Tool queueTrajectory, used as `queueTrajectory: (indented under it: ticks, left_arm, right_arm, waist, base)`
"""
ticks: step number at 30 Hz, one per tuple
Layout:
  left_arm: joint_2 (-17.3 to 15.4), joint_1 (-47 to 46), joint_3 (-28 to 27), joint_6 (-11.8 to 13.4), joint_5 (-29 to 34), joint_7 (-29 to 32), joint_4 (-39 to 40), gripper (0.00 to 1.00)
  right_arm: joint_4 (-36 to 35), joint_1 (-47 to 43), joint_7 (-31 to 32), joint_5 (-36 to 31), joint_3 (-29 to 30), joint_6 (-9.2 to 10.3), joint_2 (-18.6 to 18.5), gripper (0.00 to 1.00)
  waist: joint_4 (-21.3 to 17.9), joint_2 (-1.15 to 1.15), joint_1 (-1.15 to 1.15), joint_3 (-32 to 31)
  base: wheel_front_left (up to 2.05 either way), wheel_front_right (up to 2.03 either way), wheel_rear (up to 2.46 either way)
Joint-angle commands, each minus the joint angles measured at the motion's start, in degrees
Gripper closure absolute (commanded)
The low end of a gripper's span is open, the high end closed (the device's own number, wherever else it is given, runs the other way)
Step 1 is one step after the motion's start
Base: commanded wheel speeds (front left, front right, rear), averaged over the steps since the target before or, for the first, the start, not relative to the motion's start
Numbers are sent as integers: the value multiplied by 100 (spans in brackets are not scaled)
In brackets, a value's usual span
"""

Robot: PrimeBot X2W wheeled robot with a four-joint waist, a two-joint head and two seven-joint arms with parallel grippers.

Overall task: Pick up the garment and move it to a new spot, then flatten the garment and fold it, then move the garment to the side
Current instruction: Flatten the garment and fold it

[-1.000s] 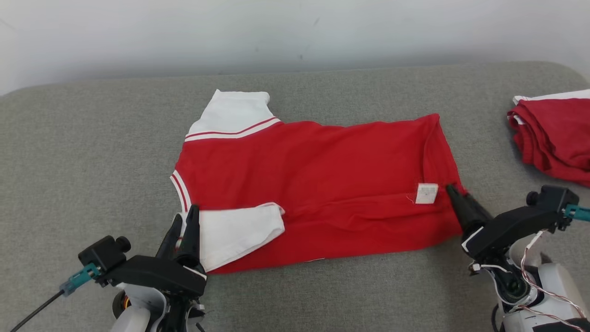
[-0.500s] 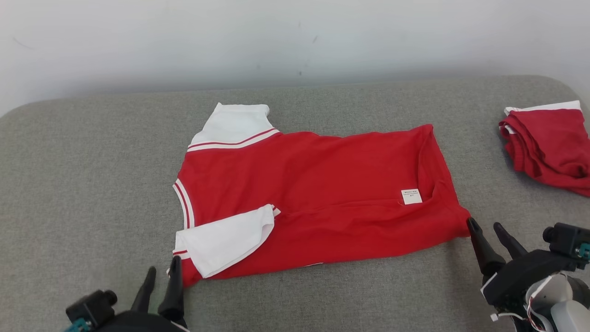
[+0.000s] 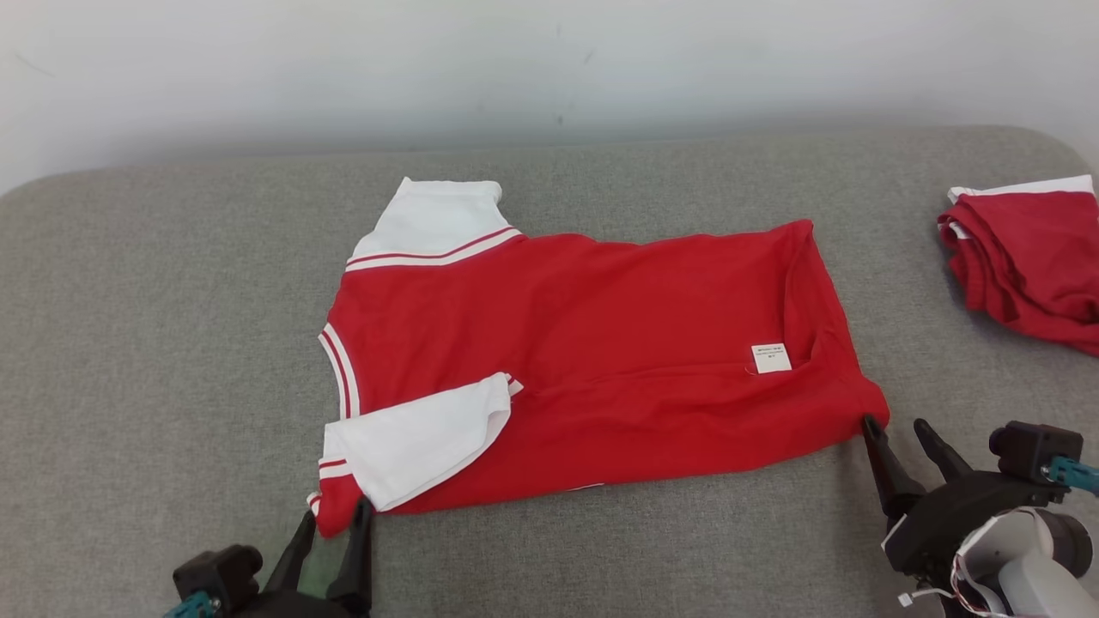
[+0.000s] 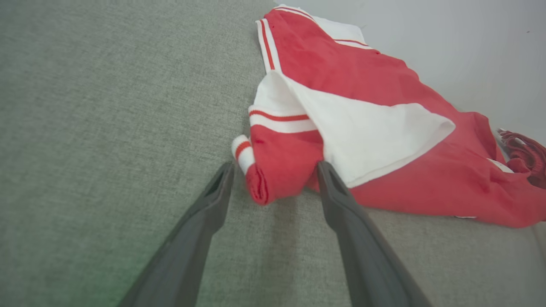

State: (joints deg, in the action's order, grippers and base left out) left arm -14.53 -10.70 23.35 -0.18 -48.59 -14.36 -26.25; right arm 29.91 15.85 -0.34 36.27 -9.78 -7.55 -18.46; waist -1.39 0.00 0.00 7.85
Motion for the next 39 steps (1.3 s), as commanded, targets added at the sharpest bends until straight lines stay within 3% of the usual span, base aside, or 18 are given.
queueTrajectory:
  ticks: [1, 7, 8, 9, 10, 11, 17, 24, 35, 36, 37, 38, 39]
  left_arm:
    - [22, -90, -3, -20, 46, -37, -48, 0]
    - [107, -375, 37, -65, 98, -46, -410, 0]
    - [128, -407, 37, -74, 89, -42, -462, 13]
    - [141, -432, 37, -94, 73, -40, -529, 62]
    - [143, -457, 15, -112, 50, -44, -600, 84]
    - [146, -477, 3, -120, 47, -47, -653, 100]
    - [177, -322, -119, -229, -2, -69, -757, 100]
    - [214, 242, -259, -283, -98, -85, -462, 100]
    - [205, 1209, -296, -22, -182, -57, 238, 100]
    - [197, 1231, -279, 10, -158, -54, 272, 89]
    - [197, 1255, -272, 28, -140, -57, 317, 62]
    - [203, 1274, -256, 40, -108, -58, 348, 26]
    - [203, 1274, -256, 40, -108, -58, 348, 26]
  right_arm:
    - [61, 94, -50, 29, -35, 15, 32, 0]
    - [426, 414, -228, 129, -287, 16, 103, 0]
    - [492, 458, -242, 147, -334, 16, 107, 0]
    - [593, 504, -243, 194, -359, 16, 132, 2]
    - [681, 551, -270, 206, -373, 15, 147, 62]
    - [773, 607, -297, 215, -398, 16, 164, 100]
    - [972, 546, -642, 369, -651, 16, 151, 100]
    - [576, -173, -858, 671, -713, 16, -102, 100]
    - [-340, -1487, -425, 781, -158, 16, -205, 100]
    - [-394, -1553, -381, 739, -93, 16, -182, 100]
    - [-442, -1602, -345, 686, -44, 16, -149, 67]
    - [-485, -1639, -356, 644, 18, 16, -109, 49]
    - [-485, -1639, -356, 644, 18, 16, -109, 49]
  waist:
    - [17, 0, 0, 40]
    - [47, 0, 0, 126]
    - [50, 0, 0, 134]
    - [47, 0, 0, 141]
    - [41, 0, 0, 145]
    - [34, 0, 0, 146]
    - [41, 0, 0, -54]
    - [22, 0, 0, -414]
    - [-39, 0, 0, -606]
    - [-39, 0, 0, -614]
    - [-37, 0, 0, -623]
    - [-36, 0, 0, -632]
    - [-36, 0, 0, -632]
  base:
    - [0, 0, 0]
    - [0, 0, 0]
    - [0, 0, 0]
    - [0, 0, 0]
    - [0, 0, 0]
    - [0, 0, 0]
    - [0, 0, 0]
    - [0, 0, 0]
    - [0, 0, 0]
    - [0, 0, 0]
    - [0, 0, 0]
    - [0, 0, 0]
    - [0, 0, 0]
